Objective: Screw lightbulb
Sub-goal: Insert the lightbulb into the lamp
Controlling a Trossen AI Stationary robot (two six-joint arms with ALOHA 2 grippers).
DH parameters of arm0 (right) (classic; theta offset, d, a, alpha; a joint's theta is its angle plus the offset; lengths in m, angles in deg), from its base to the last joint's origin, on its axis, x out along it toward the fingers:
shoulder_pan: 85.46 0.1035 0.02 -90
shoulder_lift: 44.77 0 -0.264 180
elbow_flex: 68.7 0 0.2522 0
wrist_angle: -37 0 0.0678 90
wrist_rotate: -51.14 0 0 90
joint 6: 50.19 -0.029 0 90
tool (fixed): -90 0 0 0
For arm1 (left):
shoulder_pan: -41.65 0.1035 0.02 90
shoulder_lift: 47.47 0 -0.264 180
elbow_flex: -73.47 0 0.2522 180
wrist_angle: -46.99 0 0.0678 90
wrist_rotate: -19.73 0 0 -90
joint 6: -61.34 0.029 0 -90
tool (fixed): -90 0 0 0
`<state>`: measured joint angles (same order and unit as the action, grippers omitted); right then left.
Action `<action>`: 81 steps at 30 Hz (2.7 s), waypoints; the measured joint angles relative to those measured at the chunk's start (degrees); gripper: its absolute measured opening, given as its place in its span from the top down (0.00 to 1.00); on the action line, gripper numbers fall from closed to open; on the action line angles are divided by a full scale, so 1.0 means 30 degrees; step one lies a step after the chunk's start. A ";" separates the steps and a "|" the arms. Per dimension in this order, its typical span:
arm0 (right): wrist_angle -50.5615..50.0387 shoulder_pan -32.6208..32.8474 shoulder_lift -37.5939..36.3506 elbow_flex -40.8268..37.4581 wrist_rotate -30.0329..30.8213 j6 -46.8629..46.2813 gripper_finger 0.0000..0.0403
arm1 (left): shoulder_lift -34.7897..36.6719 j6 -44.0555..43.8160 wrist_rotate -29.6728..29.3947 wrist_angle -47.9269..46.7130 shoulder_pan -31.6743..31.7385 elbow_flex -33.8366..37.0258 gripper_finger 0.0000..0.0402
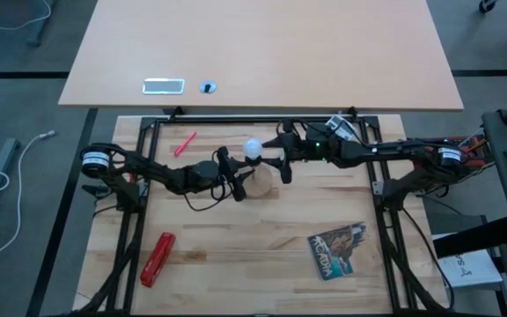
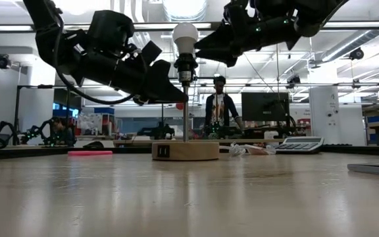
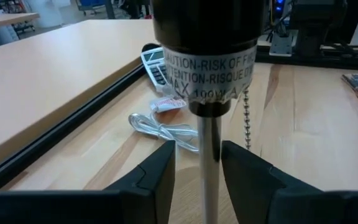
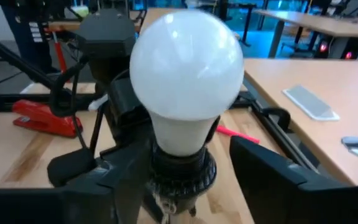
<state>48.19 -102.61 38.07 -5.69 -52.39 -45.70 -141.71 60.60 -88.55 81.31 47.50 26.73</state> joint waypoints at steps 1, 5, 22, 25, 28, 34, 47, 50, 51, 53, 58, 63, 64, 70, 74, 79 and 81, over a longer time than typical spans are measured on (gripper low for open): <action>0.0389 0.0000 0.0182 0.0007 -0.0011 -0.0036 0.44 | 0.0000 -0.0041 0.0007 0.0025 0.0017 0.0000 0.71; 0.1705 0.0000 0.0887 0.0029 -0.0182 -0.0485 0.39 | 0.0000 -0.0060 0.0059 0.0156 0.0022 0.0000 0.75; 0.2792 0.0000 0.3551 0.2176 -0.1684 -0.1058 0.34 | 0.0000 -0.0076 0.0342 0.0204 0.0058 0.0007 0.81; 0.2775 0.0000 0.3703 0.2371 -0.1698 -0.0961 0.37 | 0.0000 -0.0076 0.0339 0.0186 0.0058 0.0011 0.81; 0.2794 0.0000 0.3651 0.2375 -0.1708 -0.0746 0.42 | 0.0000 -0.0077 0.0342 0.0122 0.0058 0.0022 0.81; 0.2628 0.0000 0.3470 0.2353 -0.1696 -0.0684 0.54 | -0.0224 -0.0452 0.0295 -0.0089 0.0058 0.0051 0.81; 0.2628 0.0000 0.3470 0.2353 -0.1655 -0.0867 0.60 | -0.1362 -0.0963 0.0255 0.1082 0.0087 0.0080 0.72; 0.2619 0.0000 0.3470 0.2353 -0.1650 -0.1051 0.60 | -0.1362 -0.0916 0.0254 0.1607 0.0094 0.0080 0.71; 0.2622 0.0000 0.3470 0.2353 -0.1650 -0.1061 0.60 | -0.1362 -0.0788 0.0253 0.1817 0.0089 0.0080 0.71; 0.2629 0.0000 0.3470 0.2346 -0.1650 -0.1120 0.60 | -0.1362 -0.0561 0.0208 0.2040 0.0095 0.0080 0.72; 0.2737 -0.0012 0.3470 0.2346 -0.1436 -0.1308 0.60 | -0.1362 -0.0426 -0.1504 0.2106 0.0109 0.0080 0.79; 0.2906 0.0064 0.3468 0.2310 -0.0759 -0.1479 0.60 | -0.1362 -0.0469 -0.1906 0.2157 0.0109 0.0080 0.90; 0.2906 0.0103 0.3463 0.2310 -0.0514 -0.1584 0.60 | -0.1362 -0.0507 -0.1835 0.2159 0.0109 0.0080 0.92; 0.3110 0.0437 0.3419 0.2310 0.0555 -0.1806 0.60 | -0.1381 -0.0462 -0.1674 0.2915 0.0138 0.0080 0.94; 0.3652 0.0532 0.3404 0.2316 0.1299 -0.2301 0.60 | -0.1392 -0.0255 -0.2391 0.3322 0.0123 -0.0137 0.92; 0.3974 0.0648 0.3368 0.2339 0.2420 -0.2482 0.60 | -0.1406 -0.0135 -0.2754 0.3274 0.0111 -0.0771 0.93; 0.4010 0.0641 0.3354 0.2353 0.2529 -0.2521 0.60 | -0.1410 -0.0135 -0.2797 0.3173 0.0109 -0.1026 0.93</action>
<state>60.22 -100.69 48.13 1.37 -44.80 -53.27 -145.93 60.20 -96.94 90.83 47.82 23.66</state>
